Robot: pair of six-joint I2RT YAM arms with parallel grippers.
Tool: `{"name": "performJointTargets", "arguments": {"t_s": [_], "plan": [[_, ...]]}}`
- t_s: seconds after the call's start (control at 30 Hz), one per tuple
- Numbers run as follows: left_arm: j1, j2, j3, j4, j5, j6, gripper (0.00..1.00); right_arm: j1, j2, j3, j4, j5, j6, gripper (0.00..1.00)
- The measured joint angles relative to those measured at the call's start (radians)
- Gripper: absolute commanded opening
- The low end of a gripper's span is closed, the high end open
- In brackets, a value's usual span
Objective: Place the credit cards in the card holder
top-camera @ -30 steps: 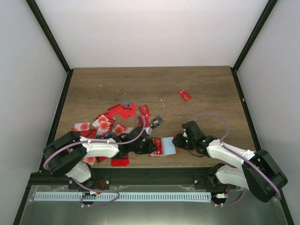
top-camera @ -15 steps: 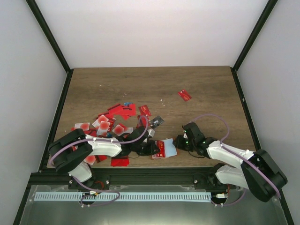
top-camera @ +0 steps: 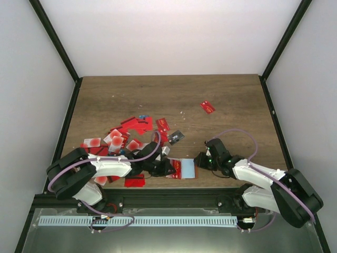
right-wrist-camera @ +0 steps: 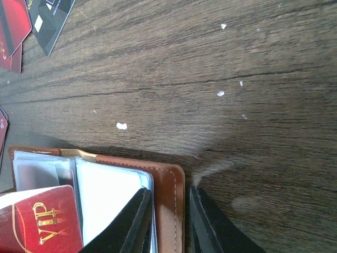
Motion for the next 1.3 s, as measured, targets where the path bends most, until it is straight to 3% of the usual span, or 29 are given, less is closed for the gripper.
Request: {"name": "performJointTargets", "arguments": {"t_s": [0.87, 1.3], "plan": [[0.038, 0.063, 0.071, -0.103, 0.119, 0.122, 0.04, 0.000, -0.005, -0.020, 0.039, -0.008, 0.000, 0.22], [0.049, 0.092, 0.072, -0.043, 0.114, 0.106, 0.04, 0.000, -0.005, -0.025, 0.049, -0.010, 0.000, 0.22]]}}
